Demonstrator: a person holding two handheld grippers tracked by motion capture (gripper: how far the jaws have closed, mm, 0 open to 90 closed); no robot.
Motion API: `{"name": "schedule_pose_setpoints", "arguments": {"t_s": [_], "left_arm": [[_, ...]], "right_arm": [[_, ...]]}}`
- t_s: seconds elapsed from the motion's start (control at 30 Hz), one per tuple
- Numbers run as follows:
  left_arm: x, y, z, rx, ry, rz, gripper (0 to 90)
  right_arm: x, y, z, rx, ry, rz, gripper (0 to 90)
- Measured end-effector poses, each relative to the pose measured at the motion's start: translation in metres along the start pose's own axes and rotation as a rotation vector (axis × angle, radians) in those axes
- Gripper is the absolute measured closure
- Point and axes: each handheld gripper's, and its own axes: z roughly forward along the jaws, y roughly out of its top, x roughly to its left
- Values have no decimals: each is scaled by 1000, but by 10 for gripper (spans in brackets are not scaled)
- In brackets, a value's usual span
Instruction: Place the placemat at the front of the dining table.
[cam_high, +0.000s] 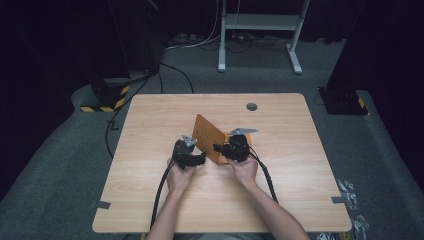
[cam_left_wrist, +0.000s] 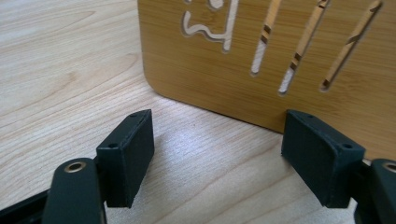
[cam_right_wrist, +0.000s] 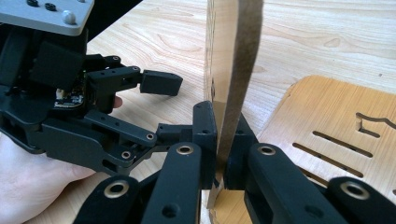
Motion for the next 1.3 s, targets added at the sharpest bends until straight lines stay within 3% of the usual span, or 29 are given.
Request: {"name": "schedule_pose_setpoints", "arguments": {"t_s": [0.67,0.77,1.3], "left_arm": [[0,0,0,-1,-2,2,249],[1,0,0,5,0,17,250],[0,0,0,3,-2,5,249]], "right_arm": [[-3,5,-19,-28,-13,-24,864],[-4,6,-22,-31,-15,-21,864],[-10,10,-39,-61,-36,-41,864]]}}
